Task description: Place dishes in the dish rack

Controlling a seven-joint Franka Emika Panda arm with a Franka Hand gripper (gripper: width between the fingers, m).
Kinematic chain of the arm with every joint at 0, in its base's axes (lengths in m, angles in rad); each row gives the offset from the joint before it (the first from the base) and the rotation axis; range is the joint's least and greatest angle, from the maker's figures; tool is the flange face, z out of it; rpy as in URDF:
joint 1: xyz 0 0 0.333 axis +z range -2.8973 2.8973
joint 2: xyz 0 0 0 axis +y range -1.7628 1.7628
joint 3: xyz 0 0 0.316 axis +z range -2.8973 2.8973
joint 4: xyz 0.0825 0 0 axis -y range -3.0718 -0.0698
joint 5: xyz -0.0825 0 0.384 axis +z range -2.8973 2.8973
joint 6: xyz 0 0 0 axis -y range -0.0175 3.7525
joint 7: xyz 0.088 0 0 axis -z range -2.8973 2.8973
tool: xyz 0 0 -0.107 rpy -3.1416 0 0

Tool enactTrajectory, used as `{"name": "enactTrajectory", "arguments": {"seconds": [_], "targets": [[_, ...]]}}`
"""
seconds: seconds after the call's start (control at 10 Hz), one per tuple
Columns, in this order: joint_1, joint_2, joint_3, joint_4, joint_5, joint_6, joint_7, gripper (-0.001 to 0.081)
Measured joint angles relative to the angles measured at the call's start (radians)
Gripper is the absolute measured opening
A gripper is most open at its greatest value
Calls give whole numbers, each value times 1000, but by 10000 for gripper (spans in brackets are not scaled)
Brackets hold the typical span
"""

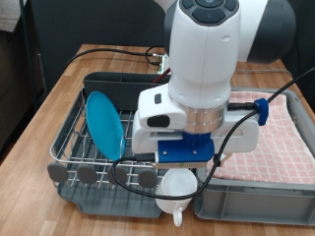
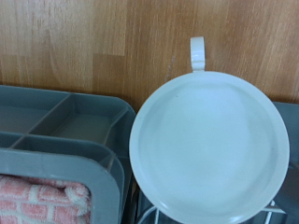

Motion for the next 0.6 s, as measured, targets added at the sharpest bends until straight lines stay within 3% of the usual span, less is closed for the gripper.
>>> {"name": "enactTrajectory", "arguments": {"seconds": [0.6], "targets": [[26, -96, -15, -1, -46, -50, 19, 802]]}}
